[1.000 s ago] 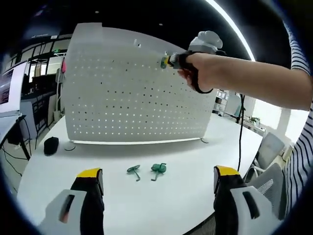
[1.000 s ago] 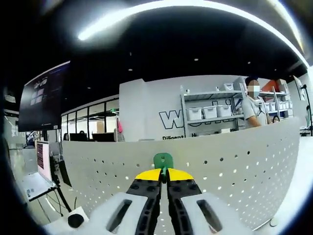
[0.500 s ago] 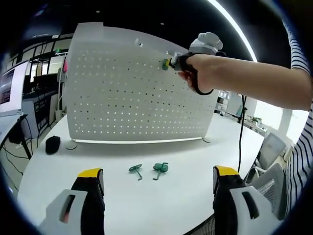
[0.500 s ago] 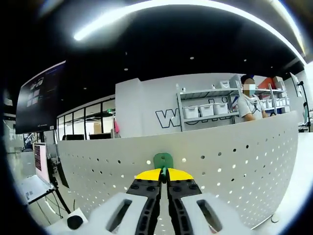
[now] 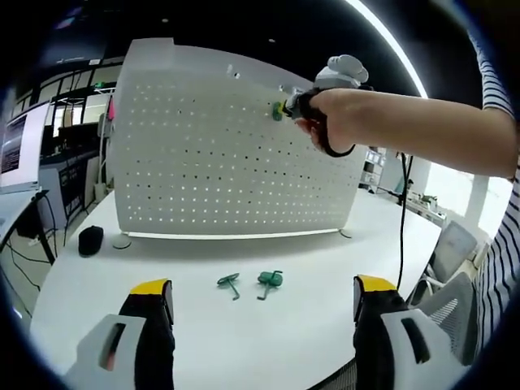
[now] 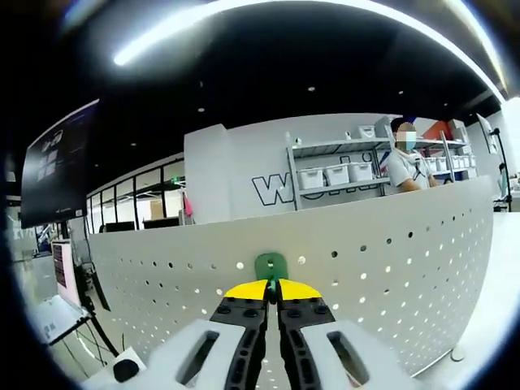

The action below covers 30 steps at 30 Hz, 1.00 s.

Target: Insert the hook assembly into the mounting plate slot until the hook locks in place.

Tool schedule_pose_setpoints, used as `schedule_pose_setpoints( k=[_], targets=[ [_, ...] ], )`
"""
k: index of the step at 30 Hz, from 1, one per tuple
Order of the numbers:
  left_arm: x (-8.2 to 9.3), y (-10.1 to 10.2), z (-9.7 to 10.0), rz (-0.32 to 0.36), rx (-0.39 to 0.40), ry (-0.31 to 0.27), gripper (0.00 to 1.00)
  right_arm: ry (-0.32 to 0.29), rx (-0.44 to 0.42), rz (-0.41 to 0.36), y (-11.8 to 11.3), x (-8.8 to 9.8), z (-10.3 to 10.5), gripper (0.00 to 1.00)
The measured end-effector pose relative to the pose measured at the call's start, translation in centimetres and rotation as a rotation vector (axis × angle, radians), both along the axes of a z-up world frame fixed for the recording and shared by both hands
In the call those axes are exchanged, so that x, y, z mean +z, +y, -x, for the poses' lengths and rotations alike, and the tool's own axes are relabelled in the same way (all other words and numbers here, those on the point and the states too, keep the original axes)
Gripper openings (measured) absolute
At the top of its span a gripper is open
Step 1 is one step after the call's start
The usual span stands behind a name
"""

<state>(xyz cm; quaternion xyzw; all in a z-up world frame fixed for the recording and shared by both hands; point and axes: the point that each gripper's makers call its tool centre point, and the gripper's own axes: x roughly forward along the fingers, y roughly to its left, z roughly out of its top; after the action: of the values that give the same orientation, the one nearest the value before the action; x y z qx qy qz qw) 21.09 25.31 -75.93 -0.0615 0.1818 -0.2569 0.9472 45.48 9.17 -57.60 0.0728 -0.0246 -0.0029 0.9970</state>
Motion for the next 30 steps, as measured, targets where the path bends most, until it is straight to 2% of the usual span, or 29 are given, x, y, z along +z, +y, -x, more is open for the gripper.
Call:
schedule_pose_setpoints(
  k=[3, 13, 19, 21, 23, 25, 30],
  targets=[
    [0.0, 0.1, 0.0, 0.001, 0.003, 0.002, 0.93, 0.022, -0.002, 0.021, 0.1, -0.3, -0.1, 0.01],
    [0.0, 0.3, -0.1, -0.003, 0.011, 0.001, 0.93, 0.031, -0.025, -0.023, 0.0, -0.3, -0.5, 0.01],
    [-0.1, 0.3, -0.1, -0.004, 0.01, 0.005, 0.93, 0.041, -0.009, 0.007, 0.0, -0.3, -0.6, 0.01],
    [-0.1, 0.3, -0.1, -0.005, 0.011, 0.006, 0.93, 0.055, 0.008, -0.038, 0.0, -0.5, -0.7, 0.02],
    [-0.1, 0.3, -0.1, -0.005, 0.013, 0.004, 0.93, 0.058, 0.012, -0.019, 0.1, -0.5, -0.9, 0.02],
    [-0.1, 0.3, -0.1, -0.007, 0.013, 0.001, 0.93, 0.072, 0.017, 0.006, 0.3, -0.8, -0.9, 0.04],
    [0.0, 0.4, -0.1, -0.01, 0.018, -0.002, 0.93, 0.082, 0.018, -0.013, 0.7, -1.1, -0.8, 0.15]
  ],
)
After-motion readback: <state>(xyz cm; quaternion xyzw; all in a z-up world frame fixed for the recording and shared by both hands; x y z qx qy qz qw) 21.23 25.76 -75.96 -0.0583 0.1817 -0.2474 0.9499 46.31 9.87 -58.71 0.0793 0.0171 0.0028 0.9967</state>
